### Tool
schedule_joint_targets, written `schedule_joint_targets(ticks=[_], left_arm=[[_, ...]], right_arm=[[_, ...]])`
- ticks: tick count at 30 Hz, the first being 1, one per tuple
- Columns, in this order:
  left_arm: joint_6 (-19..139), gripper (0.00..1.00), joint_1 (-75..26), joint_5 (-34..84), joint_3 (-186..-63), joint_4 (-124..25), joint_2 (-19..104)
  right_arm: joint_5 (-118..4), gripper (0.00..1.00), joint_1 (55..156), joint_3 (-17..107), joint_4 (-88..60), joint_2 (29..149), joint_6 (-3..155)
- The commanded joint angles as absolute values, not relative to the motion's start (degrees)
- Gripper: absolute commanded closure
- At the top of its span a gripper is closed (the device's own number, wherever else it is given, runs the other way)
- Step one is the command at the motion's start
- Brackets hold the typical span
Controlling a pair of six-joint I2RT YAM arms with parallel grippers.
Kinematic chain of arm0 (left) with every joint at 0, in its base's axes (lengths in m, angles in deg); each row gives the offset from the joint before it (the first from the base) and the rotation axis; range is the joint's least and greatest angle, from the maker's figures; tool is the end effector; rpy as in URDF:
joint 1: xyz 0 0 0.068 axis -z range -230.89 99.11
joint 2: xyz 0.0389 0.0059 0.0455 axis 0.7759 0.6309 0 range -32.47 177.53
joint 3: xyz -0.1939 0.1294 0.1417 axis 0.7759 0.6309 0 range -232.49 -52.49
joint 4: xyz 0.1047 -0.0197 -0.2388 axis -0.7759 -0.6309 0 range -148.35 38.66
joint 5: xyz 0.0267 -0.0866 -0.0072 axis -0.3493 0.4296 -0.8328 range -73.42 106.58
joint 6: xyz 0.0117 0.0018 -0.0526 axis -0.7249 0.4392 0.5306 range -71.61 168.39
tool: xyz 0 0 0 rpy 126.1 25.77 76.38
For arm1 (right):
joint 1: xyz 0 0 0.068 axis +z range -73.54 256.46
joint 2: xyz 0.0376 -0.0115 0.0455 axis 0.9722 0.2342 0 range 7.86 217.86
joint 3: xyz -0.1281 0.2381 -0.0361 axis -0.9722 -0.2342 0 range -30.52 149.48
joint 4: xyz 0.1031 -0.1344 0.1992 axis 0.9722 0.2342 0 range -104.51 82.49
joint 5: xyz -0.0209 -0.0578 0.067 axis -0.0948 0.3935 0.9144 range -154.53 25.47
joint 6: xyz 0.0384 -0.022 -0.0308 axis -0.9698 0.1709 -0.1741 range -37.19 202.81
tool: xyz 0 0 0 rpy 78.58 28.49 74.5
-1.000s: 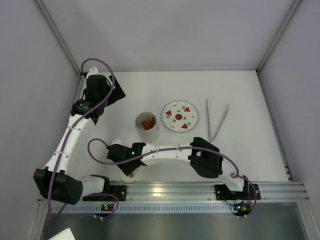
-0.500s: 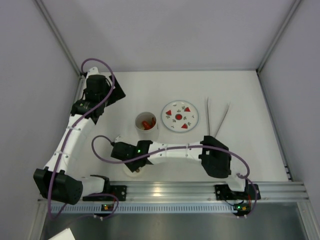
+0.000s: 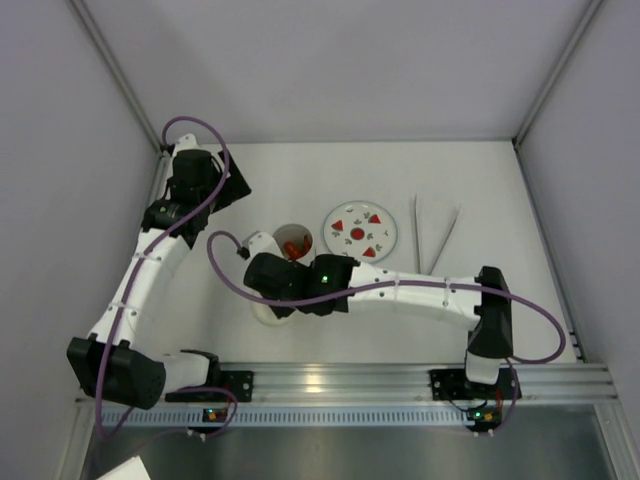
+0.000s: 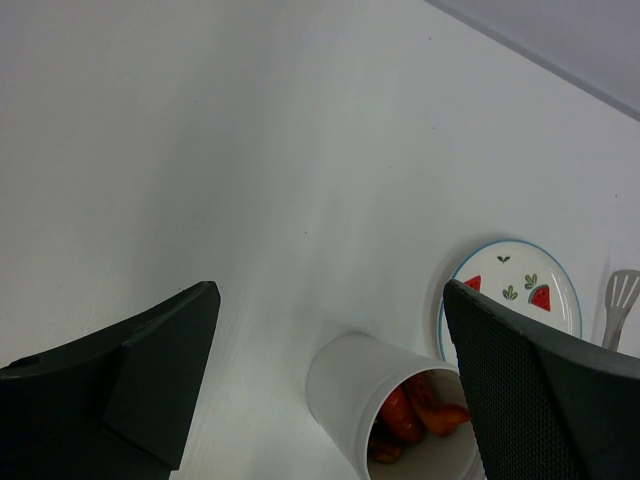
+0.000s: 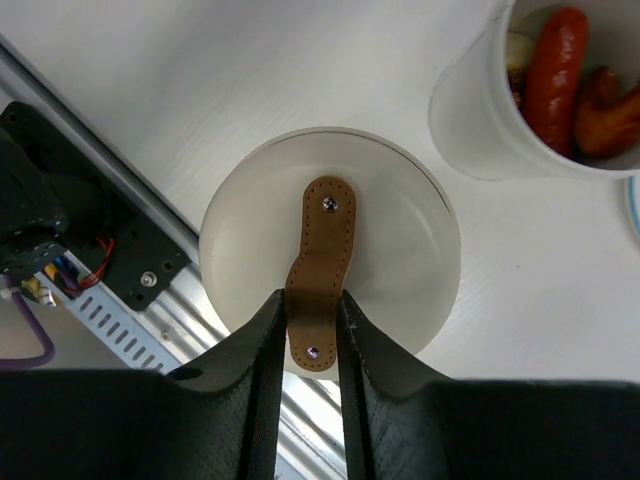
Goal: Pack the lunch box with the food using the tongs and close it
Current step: Pick up the box lid from the center of the board, then close the box lid on the packing box.
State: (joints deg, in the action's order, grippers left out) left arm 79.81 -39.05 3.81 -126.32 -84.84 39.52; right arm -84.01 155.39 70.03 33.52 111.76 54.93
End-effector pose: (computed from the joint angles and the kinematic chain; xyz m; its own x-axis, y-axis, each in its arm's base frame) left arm 0.2696 -0.0484 0.3754 -0.4467 -0.4257 -0.7869 -0.2542 0.9037 -0.3446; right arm 0.0882 0.3890 0.3313 -0.5465 -0.4976 -0.6736 -0.7124 0.6991 0.0615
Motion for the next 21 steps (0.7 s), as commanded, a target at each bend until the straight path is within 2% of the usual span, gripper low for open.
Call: schedule_joint_targets(ticks=[1, 12, 21], left_arm=[[79.7, 0.01, -38.9, 3.2, -127.3, -84.4, 38.1], [79.5, 0.01, -38.8, 3.6, -127.5, -84.2, 38.0], [79.6, 0.01, -38.9, 3.7, -127.2, -84.1, 38.4]], right_arm=[[-88.1, 0.77, 152.0, 72.8, 37.5, 108.2, 56.4], [-87.4, 0.77, 141.1, 79.5, 38.9, 111.4, 60.1], [-81.8, 0.76, 137.7, 86.1, 38.8, 117.5, 60.9]])
